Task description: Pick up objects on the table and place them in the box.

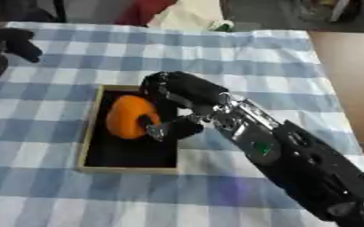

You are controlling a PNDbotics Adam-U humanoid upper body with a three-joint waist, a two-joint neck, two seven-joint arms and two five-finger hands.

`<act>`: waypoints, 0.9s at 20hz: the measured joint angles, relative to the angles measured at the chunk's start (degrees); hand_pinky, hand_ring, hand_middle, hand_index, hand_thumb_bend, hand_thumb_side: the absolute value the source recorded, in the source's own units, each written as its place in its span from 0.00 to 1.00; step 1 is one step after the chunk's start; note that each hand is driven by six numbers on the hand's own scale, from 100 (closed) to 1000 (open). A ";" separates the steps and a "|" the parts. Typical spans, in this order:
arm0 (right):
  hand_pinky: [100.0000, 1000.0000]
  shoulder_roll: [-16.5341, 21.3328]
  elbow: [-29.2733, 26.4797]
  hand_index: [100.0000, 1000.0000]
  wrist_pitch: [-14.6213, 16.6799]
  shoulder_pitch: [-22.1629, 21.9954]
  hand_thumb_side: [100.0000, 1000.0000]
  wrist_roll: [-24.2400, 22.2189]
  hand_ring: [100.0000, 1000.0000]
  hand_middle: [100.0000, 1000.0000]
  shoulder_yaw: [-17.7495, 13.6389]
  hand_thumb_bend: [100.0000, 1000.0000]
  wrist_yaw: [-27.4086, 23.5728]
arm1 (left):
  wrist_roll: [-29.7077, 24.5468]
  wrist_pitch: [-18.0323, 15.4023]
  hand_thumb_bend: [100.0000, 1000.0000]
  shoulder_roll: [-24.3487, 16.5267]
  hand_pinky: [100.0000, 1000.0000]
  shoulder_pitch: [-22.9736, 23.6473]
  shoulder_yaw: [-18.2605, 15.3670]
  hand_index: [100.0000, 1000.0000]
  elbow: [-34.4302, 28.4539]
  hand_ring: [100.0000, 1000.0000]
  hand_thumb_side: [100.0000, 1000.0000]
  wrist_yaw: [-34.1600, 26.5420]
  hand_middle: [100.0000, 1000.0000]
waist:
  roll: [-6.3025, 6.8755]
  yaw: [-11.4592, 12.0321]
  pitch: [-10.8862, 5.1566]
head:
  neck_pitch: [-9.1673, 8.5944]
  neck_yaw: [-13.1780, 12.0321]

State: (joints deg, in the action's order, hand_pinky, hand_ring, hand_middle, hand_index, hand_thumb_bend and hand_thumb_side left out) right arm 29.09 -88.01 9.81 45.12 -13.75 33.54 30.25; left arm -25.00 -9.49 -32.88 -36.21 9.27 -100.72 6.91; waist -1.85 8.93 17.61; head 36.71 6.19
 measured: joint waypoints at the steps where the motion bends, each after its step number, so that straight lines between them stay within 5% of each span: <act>1: 0.86 0.00 0.00 0.86 -0.18 -0.24 0.55 -1.00 0.76 0.74 0.00 0.05 -0.06 | -0.07 -0.03 0.00 0.00 0.86 0.01 0.00 0.93 0.01 0.72 0.92 -0.03 0.71 | 0.00 0.00 0.00 | 0.00 0.00; 9: 0.87 -0.53 2.10 0.96 -3.41 -0.77 0.71 -8.54 0.79 0.79 -0.55 0.31 3.02 | -0.42 -0.02 0.00 0.05 0.87 0.44 0.00 0.93 0.34 0.72 0.92 -0.10 0.71 | 0.04 -0.01 0.00 | 0.01 -0.04; 14: 0.87 -1.05 2.78 0.99 -7.13 -0.73 0.84 -12.32 0.80 0.81 -2.86 0.57 5.05 | -0.48 0.01 0.00 0.07 0.87 0.54 -0.01 0.93 0.34 0.72 0.93 -0.12 0.71 | 0.05 -0.08 0.00 | 0.01 -0.21; 18: 0.87 -1.06 2.80 0.99 -9.52 -0.77 0.86 -12.82 0.80 0.81 -3.81 0.62 6.52 | -0.50 0.03 0.00 0.07 0.87 0.94 -0.07 0.93 0.36 0.72 0.93 -0.12 0.71 | 0.05 -0.25 0.00 | 0.01 -0.35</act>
State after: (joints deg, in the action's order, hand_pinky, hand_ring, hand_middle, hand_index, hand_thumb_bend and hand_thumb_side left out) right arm 28.03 -85.22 0.29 44.34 -26.57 29.73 36.77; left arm -25.50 -9.45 -32.81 -35.27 9.20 -100.37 6.79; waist -1.80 8.68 17.61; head 36.72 5.83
